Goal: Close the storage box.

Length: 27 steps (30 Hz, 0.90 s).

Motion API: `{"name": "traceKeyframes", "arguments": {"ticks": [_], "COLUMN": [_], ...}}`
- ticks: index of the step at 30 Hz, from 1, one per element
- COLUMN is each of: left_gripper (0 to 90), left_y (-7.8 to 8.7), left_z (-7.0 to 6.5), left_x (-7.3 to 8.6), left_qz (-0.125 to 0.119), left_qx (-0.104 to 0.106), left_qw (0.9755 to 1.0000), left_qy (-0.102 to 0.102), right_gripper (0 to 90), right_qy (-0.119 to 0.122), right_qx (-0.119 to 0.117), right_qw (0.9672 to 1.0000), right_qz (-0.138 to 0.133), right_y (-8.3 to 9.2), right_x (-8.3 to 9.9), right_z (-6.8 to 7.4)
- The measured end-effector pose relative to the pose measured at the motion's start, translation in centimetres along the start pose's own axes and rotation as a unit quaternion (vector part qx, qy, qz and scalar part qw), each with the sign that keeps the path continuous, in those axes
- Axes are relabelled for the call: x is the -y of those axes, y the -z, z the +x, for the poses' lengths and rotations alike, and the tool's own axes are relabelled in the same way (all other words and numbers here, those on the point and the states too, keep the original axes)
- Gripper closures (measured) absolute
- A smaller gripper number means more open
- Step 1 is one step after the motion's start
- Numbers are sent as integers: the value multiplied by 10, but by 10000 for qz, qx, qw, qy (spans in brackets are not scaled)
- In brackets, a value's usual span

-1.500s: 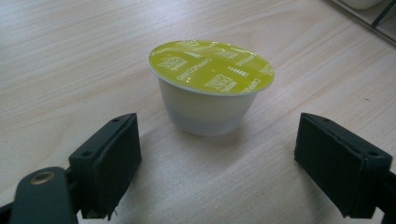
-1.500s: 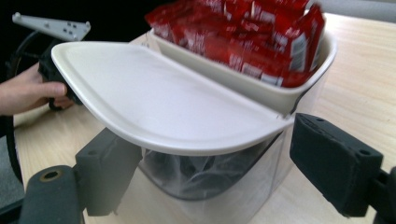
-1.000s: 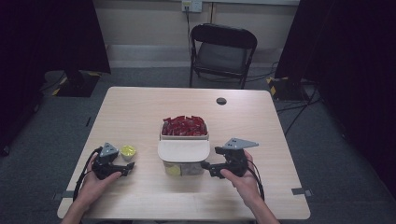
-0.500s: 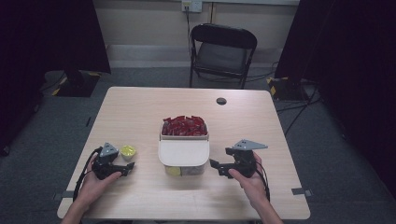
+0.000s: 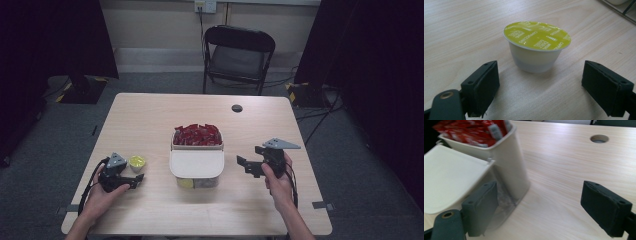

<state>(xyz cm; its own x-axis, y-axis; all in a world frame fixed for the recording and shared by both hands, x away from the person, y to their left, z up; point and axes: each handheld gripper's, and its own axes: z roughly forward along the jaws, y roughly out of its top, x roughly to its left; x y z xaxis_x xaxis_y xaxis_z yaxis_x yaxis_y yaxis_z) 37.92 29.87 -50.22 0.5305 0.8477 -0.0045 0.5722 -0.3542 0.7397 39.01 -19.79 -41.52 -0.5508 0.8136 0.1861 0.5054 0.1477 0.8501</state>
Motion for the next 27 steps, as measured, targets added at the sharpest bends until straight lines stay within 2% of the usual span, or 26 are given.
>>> {"name": "traceKeyframes", "arguments": {"ticks": [2,4,7,13,19,23,26,27], "left_gripper": [141,141,141,140,137,137,137,137], "left_y": [0,0,0,0,1,1,1,1], "left_z": [0,0,0,0,3,3,3,3], "left_x": [0,0,0,0,0,0,0,0], "left_qz": [-3,-1,0,-2,23,21,21,28], "left_qx": [10,20,20,7,-65,-68,-67,-68], "left_qw": [10000,10000,10000,10000,10000,10000,10000,10000], "left_qy": [-5,-5,-6,-12,-18,0,1,-6], "right_gripper": [141,141,141,141,142,144,142,144], "right_qy": [-68,-17,-74,-177,-303,-264,-344,-355], "right_qx": [100,300,518,819,1019,1222,1234,1287], "right_qw": [9999,9995,9985,9959,9930,9892,9882,9869], "right_qz": [31,92,172,334,514,761,839,909], "right_y": [1,2,4,4,1,-5,-9,-11], "right_x": [2,5,11,17,30,38,42,44], "right_z": [-8,-16,-29,-49,-66,-75,-82,-85]}}
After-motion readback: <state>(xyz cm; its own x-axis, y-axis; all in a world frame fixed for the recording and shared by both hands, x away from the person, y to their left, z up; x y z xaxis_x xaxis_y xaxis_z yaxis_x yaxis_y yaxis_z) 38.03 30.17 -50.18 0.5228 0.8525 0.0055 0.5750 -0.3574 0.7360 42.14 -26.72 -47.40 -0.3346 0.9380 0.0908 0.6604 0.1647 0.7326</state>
